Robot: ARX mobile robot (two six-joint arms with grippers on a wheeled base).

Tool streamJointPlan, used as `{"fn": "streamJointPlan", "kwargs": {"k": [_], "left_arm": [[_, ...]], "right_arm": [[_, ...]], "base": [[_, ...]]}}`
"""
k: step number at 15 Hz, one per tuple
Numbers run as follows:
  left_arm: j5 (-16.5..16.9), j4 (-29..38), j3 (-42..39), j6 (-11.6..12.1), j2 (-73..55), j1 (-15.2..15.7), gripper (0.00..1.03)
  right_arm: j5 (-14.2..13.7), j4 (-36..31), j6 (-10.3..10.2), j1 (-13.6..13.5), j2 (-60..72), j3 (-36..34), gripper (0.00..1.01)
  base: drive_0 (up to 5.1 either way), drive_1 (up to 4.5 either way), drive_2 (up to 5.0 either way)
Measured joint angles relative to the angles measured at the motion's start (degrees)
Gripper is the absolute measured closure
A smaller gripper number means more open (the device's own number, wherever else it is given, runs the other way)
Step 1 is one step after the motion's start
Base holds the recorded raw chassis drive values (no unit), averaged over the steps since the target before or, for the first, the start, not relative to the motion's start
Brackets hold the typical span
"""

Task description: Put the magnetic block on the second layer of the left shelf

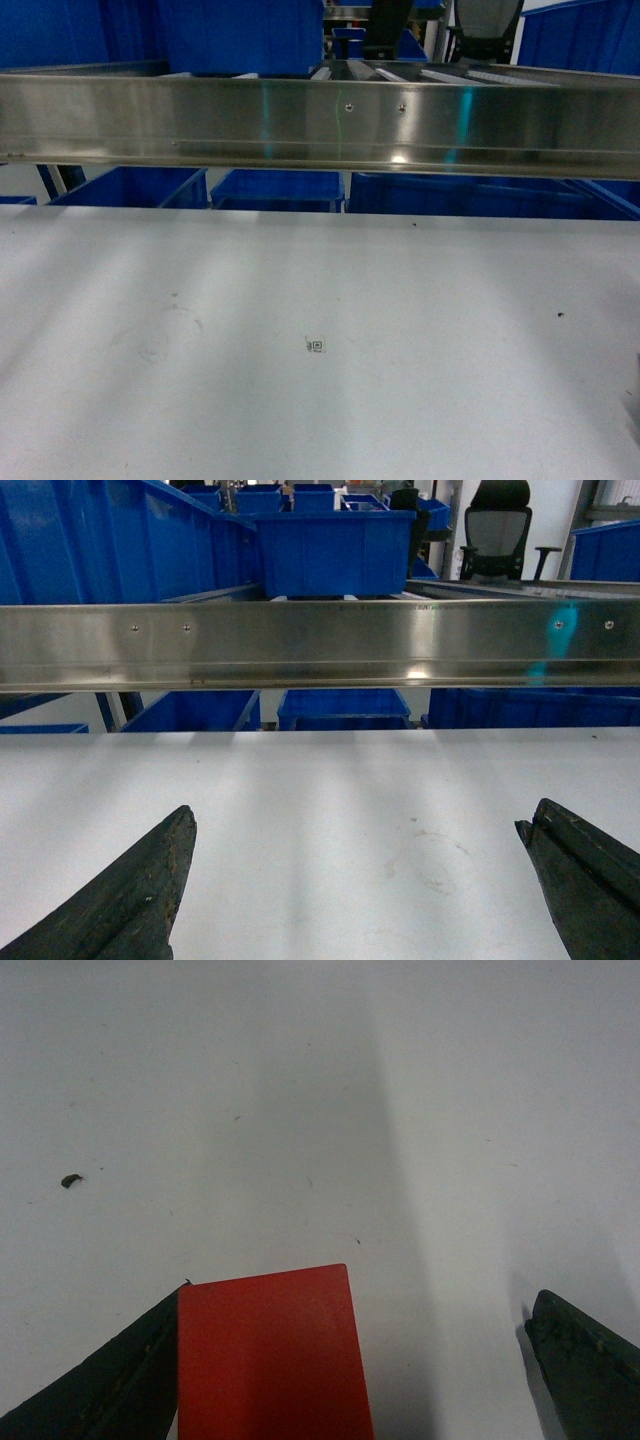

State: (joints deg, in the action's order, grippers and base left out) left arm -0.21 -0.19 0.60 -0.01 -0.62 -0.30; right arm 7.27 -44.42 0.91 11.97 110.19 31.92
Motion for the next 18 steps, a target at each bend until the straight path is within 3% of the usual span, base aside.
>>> {"fn": "streamJointPlan", "kwargs": {"k": [1,2,5,9,11,14,16,18], "left_arm": [[0.0,0.0,0.0,0.0,0.0,0.0,0.05],[0.0,0.0,0.0,0.0,0.0,0.0,0.05],[0.0,0.0,0.0,0.0,0.0,0.0,0.05],[0.0,0.0,0.0,0.0,0.0,0.0,0.05],[0.0,0.0,0.0,0.0,0.0,0.0,0.05],[0.0,0.0,0.0,0.0,0.0,0.0,0.05],[0.0,0.0,0.0,0.0,0.0,0.0,0.05],[0.0,0.0,0.0,0.0,0.0,0.0,0.05]], "right_arm": [[0.3,-0.1,0.0,-0.9,-0.1,0.0,0.17],[0.4,-0.1,0.0,-1.5,-0.1,0.0,0.41],[0.6,-0.3,0.0,-1.4,-0.1,0.0,0.67],[1.8,-1.2,0.1,-0.6,-0.1,-0.6,0.68],[4.6,-1.3,0.2,2.8,-1.9,-2.3,0.68],[6.6,-1.4,-0.5,6.5,-9.9,-6.8,0.68],[8.1,1.5,-1.1,6.5,-20.2,-11.4,0.68],[10.1,10.3,-1.5,9.1,-36.9,-16.7,0.68]], "base": [[0.0,0.00,0.0],[0.0,0.00,0.0],[0.0,0.00,0.0],[0.0,0.00,0.0],[0.0,0.00,0.0],[0.0,0.00,0.0],[0.0,0.00,0.0],[0.0,0.00,0.0]]}}
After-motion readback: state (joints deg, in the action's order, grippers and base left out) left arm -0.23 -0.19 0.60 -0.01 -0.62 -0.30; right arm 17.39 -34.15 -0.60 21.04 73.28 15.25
